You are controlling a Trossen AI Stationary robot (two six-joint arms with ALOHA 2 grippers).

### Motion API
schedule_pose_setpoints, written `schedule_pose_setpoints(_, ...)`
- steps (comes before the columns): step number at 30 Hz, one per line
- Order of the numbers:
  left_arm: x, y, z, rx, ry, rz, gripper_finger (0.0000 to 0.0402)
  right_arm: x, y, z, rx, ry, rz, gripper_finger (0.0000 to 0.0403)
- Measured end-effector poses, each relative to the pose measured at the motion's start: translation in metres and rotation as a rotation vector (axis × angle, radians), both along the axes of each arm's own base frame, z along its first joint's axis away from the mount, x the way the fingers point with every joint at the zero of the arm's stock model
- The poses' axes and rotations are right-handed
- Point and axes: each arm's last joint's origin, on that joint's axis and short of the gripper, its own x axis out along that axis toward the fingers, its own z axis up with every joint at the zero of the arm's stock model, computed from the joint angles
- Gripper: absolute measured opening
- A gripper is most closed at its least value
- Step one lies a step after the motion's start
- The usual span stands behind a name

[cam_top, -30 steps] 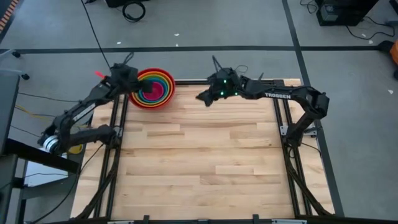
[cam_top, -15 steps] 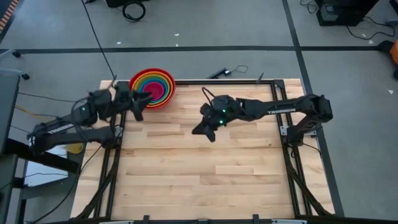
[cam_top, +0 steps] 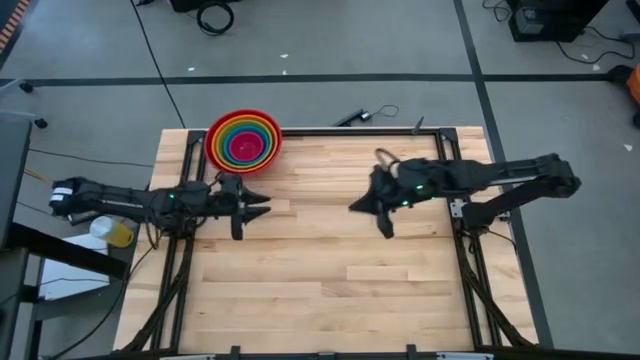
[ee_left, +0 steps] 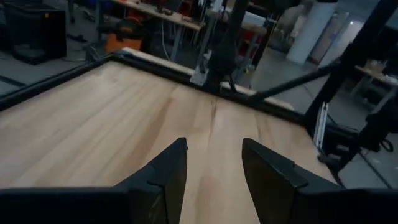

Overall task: Nest bowls inside each other
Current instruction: Return to Home Position

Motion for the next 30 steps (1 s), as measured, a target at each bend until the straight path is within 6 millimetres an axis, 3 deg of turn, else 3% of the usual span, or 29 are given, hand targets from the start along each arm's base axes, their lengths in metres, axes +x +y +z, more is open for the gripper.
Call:
schedule_pose_setpoints(4, 0.013, -0.001, 0.003, 0.006, -0.067, -0.002, 0.0154, -0.025, -0.007, -0.006, -0.069, 0.043, -0.114, 0.0016)
schedule_pose_setpoints(7, 0.020, -0.001, 0.008, 0.116, -0.133, -0.006, 0.0141, -0.035, -0.010, -0.015, -0.074, 0.101, -0.143, 0.0012)
schedule_pose_setpoints(11, 0.017, -0.001, 0.010, 0.261, -0.127, -0.007, 0.0104, -0.039, -0.008, -0.014, -0.132, -0.112, -0.120, 0.0006)
schedule_pose_setpoints(14, 0.005, 0.002, 0.018, 0.262, -0.165, 0.004, 0.0070, -0.048, -0.004, -0.015, -0.158, -0.284, -0.045, 0.0006)
schedule_pose_setpoints(20, -0.035, 0.004, 0.027, 0.308, -0.173, -0.005, 0.0007, -0.080, -0.002, -0.045, -0.195, -0.346, 0.015, 0.0004)
schedule_pose_setpoints(25, -0.056, 0.004, 0.016, 0.326, -0.064, -0.034, 0.0008, -0.100, -0.005, -0.070, -0.182, -0.481, 0.016, 0.0004)
schedule_pose_setpoints(30, -0.065, 0.002, 0.015, 0.352, -0.080, -0.094, 0.0003, -0.114, -0.009, -0.102, -0.138, -0.603, -0.012, 0.0003)
